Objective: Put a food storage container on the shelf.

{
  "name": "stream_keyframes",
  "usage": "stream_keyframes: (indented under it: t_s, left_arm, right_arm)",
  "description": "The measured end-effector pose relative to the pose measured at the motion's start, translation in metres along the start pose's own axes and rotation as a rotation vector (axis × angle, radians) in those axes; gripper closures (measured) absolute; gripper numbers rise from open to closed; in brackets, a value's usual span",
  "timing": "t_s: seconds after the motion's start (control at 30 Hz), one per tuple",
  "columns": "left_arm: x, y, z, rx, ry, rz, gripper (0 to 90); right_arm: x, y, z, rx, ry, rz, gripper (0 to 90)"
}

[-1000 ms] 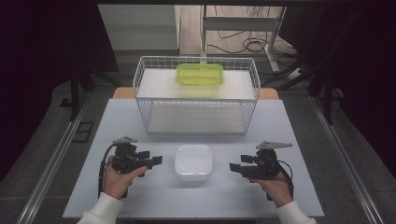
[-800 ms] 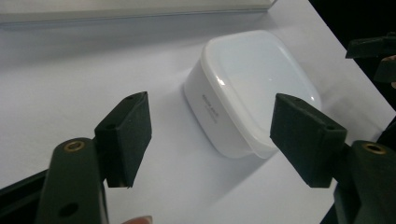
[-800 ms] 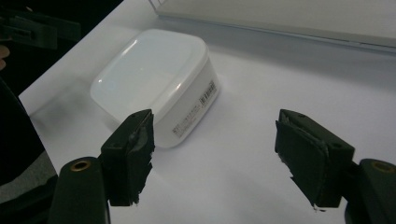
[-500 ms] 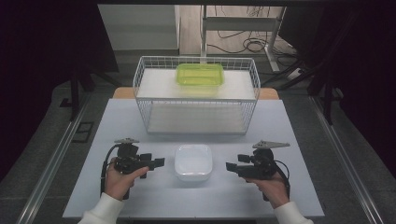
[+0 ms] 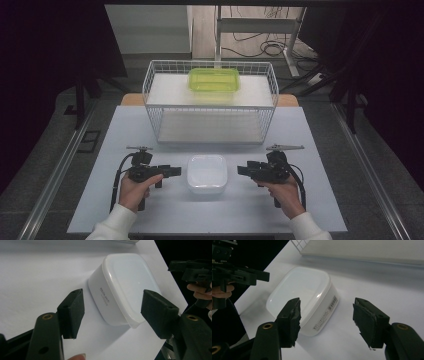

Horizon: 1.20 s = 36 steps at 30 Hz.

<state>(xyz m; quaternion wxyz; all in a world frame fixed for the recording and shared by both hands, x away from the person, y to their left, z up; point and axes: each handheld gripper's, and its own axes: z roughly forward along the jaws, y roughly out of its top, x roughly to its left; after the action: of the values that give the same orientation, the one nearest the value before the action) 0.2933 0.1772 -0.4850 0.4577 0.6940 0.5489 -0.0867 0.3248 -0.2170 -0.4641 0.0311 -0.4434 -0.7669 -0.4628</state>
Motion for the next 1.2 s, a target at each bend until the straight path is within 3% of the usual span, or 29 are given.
stream_keyframes:
  t_s: [0.27,0.47,0.7,0.93,1.1,1.2]
  left_arm:
    - [0.003,0.01,0.021,0.046,-0.058,-0.026,38.3]
    - [0.006,0.01,0.023,0.039,-0.086,-0.048,41.1]
    - [0.01,0.008,0.029,0.064,-0.103,-0.057,43.1]
    - [0.016,0.006,0.035,0.07,-0.143,-0.1,46.6]
    - [0.015,0.004,0.041,0.093,-0.191,-0.117,56.9]
    - [0.013,0.003,0.042,0.099,-0.173,-0.13,62.6]
  right_arm:
    - [-0.008,0.003,0.027,0.05,0.052,0.098,42.5]
    - [-0.004,0.006,0.038,0.065,0.075,0.109,46.1]
    - [-0.005,0.0,0.044,0.086,0.102,0.141,48.4]
    - [-0.006,-0.002,0.05,0.097,0.113,0.17,51.8]
    - [-0.009,-0.003,0.052,0.102,0.129,0.191,56.5]
    - [-0.008,-0.004,0.055,0.108,0.16,0.209,61.9]
